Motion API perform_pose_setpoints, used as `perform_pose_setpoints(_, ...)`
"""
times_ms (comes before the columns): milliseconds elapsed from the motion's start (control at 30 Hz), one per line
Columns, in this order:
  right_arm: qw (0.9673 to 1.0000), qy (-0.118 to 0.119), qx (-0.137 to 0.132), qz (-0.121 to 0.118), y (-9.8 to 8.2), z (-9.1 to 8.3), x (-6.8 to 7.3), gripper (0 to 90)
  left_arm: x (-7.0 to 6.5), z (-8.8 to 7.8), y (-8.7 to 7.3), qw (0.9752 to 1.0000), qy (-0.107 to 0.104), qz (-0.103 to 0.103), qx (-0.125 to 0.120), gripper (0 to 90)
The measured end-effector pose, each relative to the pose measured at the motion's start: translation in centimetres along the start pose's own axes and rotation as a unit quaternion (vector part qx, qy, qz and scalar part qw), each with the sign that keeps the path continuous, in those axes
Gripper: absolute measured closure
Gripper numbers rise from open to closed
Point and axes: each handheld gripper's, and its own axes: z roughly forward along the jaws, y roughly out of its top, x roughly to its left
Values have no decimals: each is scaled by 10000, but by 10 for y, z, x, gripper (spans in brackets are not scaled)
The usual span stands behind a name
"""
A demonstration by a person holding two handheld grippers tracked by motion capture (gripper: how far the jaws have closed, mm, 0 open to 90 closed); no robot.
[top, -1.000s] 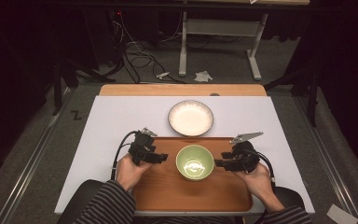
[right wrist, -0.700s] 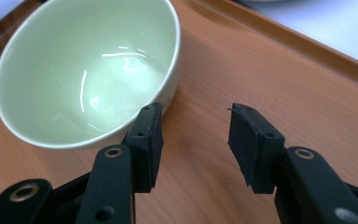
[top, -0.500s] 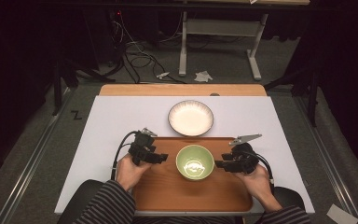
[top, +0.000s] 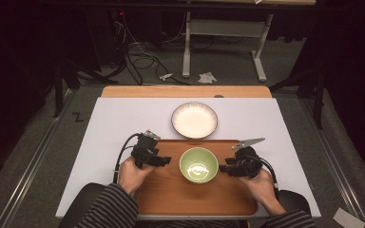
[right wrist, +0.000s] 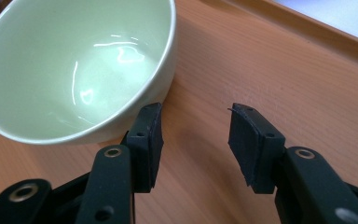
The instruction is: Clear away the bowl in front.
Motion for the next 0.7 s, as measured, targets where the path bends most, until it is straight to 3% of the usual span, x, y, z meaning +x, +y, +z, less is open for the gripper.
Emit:
perform_pose_setpoints(267,9999,-127,91,-34,-1,5,-1,559,0,1,0,10000,3,-20,-13,346)
perform_pose_setpoints(400,9993,-263,258,-89,-2,10,-3,549,0,0,0,10000,10,12,13,346)
perform_pose_setpoints(700,9979,-383,448,-252,-4,15,5,536,0,0,0,10000,44,1,-26,346)
